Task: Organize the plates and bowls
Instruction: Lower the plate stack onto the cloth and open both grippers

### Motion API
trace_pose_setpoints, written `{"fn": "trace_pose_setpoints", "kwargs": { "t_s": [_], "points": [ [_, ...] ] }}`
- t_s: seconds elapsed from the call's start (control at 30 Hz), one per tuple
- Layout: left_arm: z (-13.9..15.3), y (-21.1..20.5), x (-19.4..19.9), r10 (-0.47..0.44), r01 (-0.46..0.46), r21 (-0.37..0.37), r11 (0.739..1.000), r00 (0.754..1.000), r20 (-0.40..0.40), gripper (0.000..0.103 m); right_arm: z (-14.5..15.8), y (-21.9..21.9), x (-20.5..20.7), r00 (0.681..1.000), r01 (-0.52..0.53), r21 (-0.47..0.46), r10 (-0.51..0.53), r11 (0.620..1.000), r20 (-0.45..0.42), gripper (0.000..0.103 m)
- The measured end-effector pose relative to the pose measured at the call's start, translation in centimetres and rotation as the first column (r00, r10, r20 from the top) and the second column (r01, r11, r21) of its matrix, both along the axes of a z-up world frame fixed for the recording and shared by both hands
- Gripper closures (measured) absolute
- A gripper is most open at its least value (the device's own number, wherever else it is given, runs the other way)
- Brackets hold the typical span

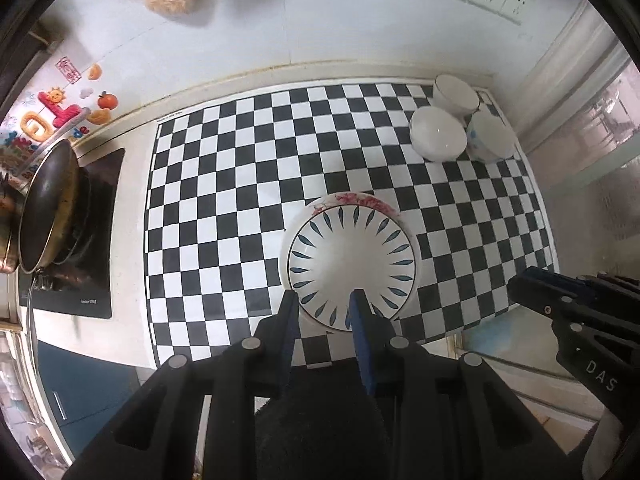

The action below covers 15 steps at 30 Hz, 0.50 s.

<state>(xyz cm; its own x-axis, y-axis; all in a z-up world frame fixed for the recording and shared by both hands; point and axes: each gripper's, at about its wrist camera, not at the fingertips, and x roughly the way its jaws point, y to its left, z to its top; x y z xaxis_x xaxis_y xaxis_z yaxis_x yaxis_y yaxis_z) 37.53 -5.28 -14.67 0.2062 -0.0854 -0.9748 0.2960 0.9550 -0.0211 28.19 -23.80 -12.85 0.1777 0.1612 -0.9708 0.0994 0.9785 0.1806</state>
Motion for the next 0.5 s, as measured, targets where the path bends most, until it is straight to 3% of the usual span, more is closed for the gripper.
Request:
{"fn": "trace_pose_setpoints", "kwargs": {
  "t_s": [0.43,0.5],
  "points": [
    [0.0,0.2,-1.3,0.037,-0.037,-0.026,0.999,0.999,0.009,0.079,0.5,-0.1,-0.6,1.0,-0.029,-0.007,0.029,1.0,0.004,0.086],
    [-0.3,0.3,-0.9,0.038,-0.038,-0.029,0.999,0.999,0.017,0.079,0.1,-0.3,-0.4,1.0,-0.012,0.024,0.012,1.0,-0.001,0.073]
  ]
}}
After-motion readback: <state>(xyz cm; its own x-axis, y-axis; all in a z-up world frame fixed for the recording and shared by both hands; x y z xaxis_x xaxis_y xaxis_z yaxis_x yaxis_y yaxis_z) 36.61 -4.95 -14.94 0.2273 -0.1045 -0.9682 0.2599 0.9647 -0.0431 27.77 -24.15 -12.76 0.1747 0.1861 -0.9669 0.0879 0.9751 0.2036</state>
